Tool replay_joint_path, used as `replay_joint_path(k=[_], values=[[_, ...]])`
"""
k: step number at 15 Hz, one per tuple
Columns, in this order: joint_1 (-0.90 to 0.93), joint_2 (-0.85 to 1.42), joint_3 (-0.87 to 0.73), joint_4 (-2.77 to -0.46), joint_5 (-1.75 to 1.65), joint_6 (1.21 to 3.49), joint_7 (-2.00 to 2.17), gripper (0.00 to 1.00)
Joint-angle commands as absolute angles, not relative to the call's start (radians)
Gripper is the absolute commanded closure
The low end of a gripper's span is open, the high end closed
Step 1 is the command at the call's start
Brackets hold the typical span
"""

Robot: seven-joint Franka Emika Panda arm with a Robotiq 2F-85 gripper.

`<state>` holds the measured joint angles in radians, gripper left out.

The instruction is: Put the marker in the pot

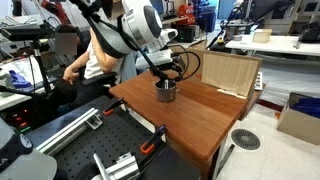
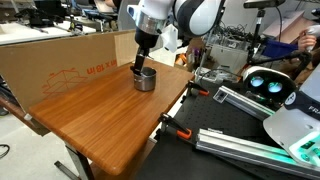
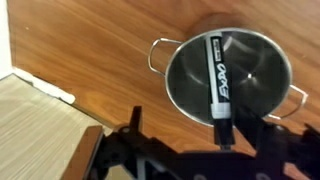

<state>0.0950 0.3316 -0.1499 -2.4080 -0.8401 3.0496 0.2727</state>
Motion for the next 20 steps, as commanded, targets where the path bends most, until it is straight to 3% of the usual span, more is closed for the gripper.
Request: replay_joint_path(k=[1,8,20], values=[[0.088,0.287,-0.158,-2.438,-0.849,3.082,0.277,0.0],[0.104,0.142,-0.216,-2.476,-0.917,3.111,0.335,0.0],[0.098,0.156,-0.205,-2.468,-0.893,3.102,0.315,0.0]])
